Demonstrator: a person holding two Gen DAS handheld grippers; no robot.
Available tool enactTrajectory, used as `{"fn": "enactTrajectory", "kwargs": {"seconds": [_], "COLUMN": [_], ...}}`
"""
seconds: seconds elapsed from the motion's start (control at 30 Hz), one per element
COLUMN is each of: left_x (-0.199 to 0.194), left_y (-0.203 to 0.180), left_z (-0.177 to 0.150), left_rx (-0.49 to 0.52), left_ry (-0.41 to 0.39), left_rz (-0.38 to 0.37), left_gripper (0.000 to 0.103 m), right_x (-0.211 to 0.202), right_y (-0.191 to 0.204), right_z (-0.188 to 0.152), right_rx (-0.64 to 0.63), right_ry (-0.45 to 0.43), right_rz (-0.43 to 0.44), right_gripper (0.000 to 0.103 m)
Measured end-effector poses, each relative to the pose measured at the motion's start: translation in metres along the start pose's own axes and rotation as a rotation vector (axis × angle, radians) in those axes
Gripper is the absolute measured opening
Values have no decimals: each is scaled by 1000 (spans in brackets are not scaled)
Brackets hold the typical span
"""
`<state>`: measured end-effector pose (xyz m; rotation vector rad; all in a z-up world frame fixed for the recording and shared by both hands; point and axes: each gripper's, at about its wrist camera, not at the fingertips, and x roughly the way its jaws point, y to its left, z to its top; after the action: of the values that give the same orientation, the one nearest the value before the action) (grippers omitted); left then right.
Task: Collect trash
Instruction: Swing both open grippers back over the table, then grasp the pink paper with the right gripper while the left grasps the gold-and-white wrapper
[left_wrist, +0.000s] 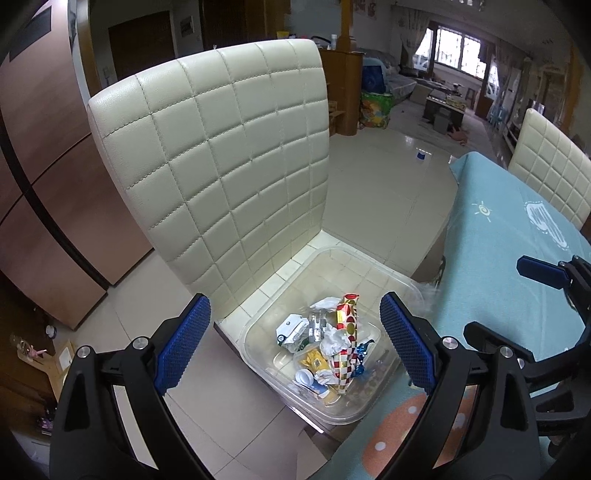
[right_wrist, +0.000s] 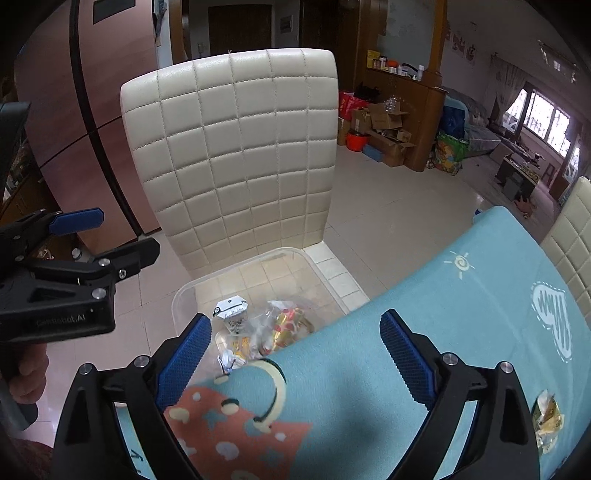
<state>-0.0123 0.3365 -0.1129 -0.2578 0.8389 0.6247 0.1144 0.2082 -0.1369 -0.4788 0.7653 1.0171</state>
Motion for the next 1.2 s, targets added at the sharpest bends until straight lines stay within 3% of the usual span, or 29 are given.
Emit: {"fn": "enactTrajectory", "kwargs": {"seconds": [0.33,0.83,1.03,1.1,1.2], "left_x": [-28,-47,-47,-44,-32], "left_y": [-51,-234,-312,-335,-368], "left_z": [-2,-37,-47,-46,-39], "left_rx": [95,426,550,580,612], "left_ry": [-25,7,-4,-14,-17], "left_rz": [-98,-376,-438,-447,-458], "left_gripper": [93,94,94,94,94], "right_x": [-61,-184,-217,-220,-214], "right_y": [-49,-148,-198,-209,-229], "right_z": [-56,-201,-263,-272,-282], "right_rx": [168,518,666,690,710], "right_ry": [4,12,46,51,76], "right_rz": [-131,-512,-636,-650,-665], "right_gripper": [90,90,90,87,72]}}
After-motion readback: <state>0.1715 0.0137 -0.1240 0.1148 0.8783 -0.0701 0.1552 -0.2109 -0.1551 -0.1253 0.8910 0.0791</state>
